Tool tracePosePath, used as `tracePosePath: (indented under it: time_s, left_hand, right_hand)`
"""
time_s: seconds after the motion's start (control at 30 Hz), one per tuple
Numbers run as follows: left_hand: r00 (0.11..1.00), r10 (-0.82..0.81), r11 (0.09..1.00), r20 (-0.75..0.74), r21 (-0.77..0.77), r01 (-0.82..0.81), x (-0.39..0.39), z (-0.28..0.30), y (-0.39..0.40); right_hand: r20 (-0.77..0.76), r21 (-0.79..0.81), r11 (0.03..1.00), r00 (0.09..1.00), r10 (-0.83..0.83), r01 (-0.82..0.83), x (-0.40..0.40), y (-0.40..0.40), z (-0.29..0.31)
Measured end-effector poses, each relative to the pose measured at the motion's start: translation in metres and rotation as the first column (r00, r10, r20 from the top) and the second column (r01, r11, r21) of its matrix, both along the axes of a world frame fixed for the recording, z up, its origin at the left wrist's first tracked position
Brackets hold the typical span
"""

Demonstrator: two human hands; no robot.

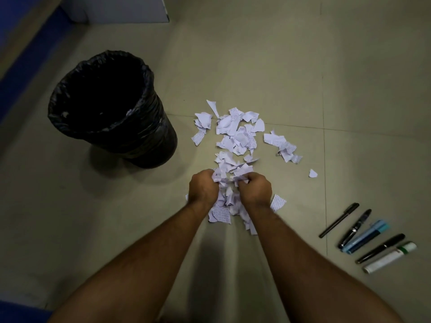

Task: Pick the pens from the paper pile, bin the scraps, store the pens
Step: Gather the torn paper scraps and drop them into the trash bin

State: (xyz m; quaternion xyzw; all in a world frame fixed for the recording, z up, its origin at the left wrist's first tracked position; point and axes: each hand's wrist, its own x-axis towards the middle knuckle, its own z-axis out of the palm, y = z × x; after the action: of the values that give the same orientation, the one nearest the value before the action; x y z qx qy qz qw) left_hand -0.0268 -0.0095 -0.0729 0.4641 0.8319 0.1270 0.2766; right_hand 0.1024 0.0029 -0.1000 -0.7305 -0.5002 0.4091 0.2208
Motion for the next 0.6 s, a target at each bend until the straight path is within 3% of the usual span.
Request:
tracePosePath:
  time_s: [0.3,0.5,0.6]
  left_hand:
    - [0.980,0.103,0.990,0.171,0.073,-0.117,-0.012,0.056,0.031]
    - [0.877,0.226,0.927,0.423,0.184,-0.328,-0.042,0.126,0.046]
    - [0.853,0.232,0.899,0.468,0.231,-0.371,-0.063,0.159,0.055]
  right_hand:
    - [-0.271,-0.011,0.978,0.941,-0.201,0.206,-0.023,0.013,0.051]
    - [-0.522,-0.028,0.954,0.810,-0.268,0.298,-0.064,0.034,0.118]
    - [-0.590,0.016,0.947,0.767,-0.251,0.322,-0.092,0.044,0.154]
